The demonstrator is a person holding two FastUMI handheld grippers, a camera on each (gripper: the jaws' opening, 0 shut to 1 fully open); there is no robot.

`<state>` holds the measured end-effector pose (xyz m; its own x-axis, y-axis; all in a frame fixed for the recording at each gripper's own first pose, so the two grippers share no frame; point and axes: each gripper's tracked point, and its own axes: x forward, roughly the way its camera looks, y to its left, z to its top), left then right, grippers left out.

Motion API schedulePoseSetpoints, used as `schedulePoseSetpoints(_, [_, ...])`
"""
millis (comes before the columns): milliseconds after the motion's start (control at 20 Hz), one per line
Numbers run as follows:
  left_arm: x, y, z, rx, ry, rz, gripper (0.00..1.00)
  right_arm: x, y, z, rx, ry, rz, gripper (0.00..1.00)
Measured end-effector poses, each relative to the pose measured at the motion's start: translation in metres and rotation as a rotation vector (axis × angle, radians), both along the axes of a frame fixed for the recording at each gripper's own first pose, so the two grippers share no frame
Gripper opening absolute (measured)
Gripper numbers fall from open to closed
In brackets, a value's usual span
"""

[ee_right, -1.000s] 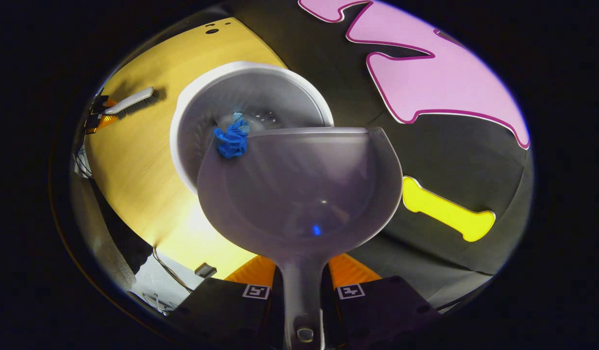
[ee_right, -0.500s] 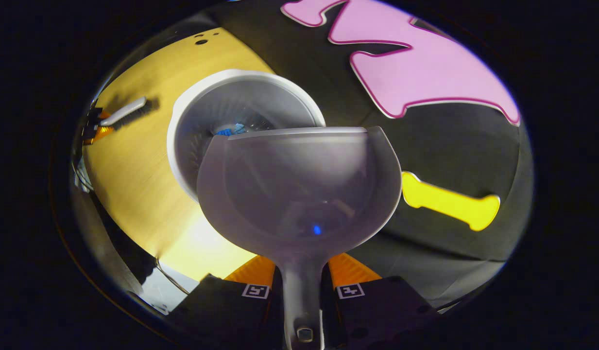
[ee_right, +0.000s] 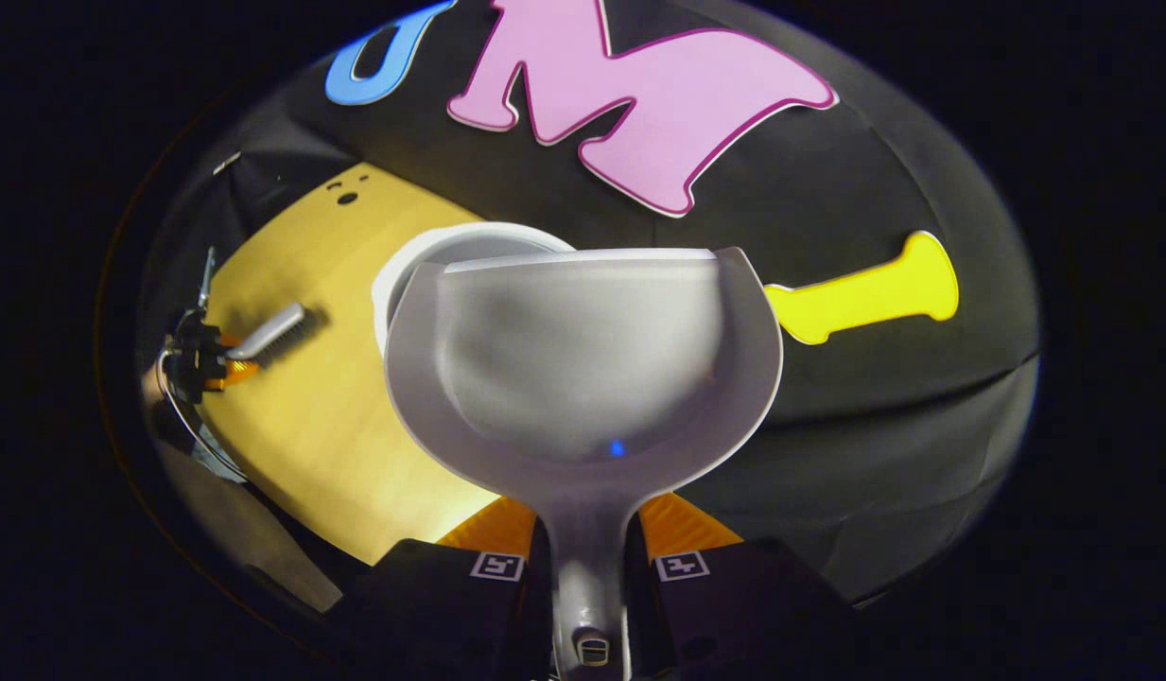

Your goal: Pick up the small broom and dustpan from the desktop, sweep the trash into the dustpan with the broom, and then empty the trash into the garbage bin.

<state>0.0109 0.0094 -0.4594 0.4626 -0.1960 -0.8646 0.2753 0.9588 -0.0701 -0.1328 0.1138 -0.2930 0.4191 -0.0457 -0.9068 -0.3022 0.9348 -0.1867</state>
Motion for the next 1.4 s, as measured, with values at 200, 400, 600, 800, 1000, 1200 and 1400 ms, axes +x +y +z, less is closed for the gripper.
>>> schedulePoseSetpoints(200, [-0.001,0.000,0.005,0.008,-0.004,0.020,0.28,-0.024,0.029,0.026,0.127,-0.073,-0.017,0.35])
schedulePoseSetpoints(400, [-0.008,0.008,0.012,0.017,-0.006,0.039,0.24,-0.056,0.064,0.030,0.214,-0.099,0.001,0.35])
schedulePoseSetpoints(600, [-0.011,0.013,0.017,0.026,-0.006,0.054,0.28,-0.108,0.113,0.013,0.313,-0.057,0.017,0.35])
schedulePoseSetpoints(800, [-0.016,0.017,0.020,0.038,-0.010,0.059,0.28,-0.166,0.150,-0.021,0.361,0.038,0.071,0.35])
schedulePoseSetpoints(1000, [-0.020,0.021,0.020,0.050,-0.006,0.066,0.28,-0.213,0.193,-0.057,0.427,0.112,0.104,0.30])
schedulePoseSetpoints(1200, [-0.023,0.022,0.019,0.060,0.000,0.070,0.28,-0.228,0.218,-0.116,0.425,0.174,0.067,0.35])
schedulePoseSetpoints(1400, [-0.025,0.021,0.014,0.075,0.008,0.070,0.28,-0.226,0.235,-0.174,0.405,0.211,0.011,0.35])
